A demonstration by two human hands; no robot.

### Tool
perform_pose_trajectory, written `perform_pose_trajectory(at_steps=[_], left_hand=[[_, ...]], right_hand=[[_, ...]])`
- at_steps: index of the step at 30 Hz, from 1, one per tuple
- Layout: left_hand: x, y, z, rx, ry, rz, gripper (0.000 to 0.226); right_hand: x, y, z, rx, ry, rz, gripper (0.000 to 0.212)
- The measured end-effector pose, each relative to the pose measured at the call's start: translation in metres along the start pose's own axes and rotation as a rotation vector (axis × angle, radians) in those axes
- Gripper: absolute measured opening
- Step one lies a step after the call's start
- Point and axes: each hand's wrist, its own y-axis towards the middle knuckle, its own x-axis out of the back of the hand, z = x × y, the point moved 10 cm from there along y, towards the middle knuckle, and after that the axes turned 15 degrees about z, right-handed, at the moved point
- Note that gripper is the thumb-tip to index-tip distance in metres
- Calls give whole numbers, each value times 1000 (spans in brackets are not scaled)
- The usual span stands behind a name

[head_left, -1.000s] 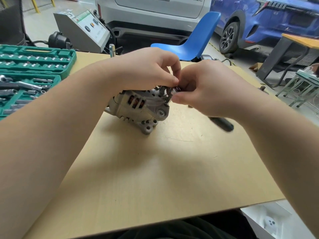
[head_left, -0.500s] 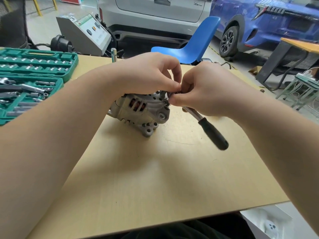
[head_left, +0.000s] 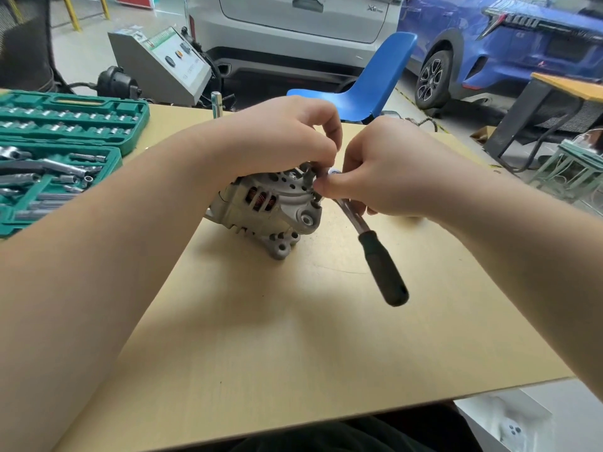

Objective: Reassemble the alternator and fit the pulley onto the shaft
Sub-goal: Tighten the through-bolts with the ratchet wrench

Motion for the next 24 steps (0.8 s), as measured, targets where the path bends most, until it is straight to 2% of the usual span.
perform_pose_trajectory(at_steps=[5, 8, 10, 12, 15, 17, 22, 24], left_hand=[[1, 1, 0, -1, -1, 1, 7], [-1, 4, 0, 17, -7, 20, 12], [0, 4, 2, 43, -5, 13, 17], [1, 4, 3, 37, -40, 2, 19], [2, 5, 2, 34, -43, -4, 19], [1, 7, 2, 34, -32, 3, 20], [1, 6, -1, 30, -19, 18, 20], [1, 9, -2, 72, 24, 20, 26]], right_hand=[[5, -7, 19, 189, -220, 10, 13], [4, -9, 27, 297, -414, -13, 19], [5, -10, 29, 305, -481, -34, 16], [6, -7, 22, 218, -399, -46, 20], [1, 1, 1, 17, -39, -7, 40], [0, 3, -2, -13, 14, -2, 42], [1, -6, 32, 263, -488, 19, 16], [-3, -6, 36, 341, -682, 37, 21]])
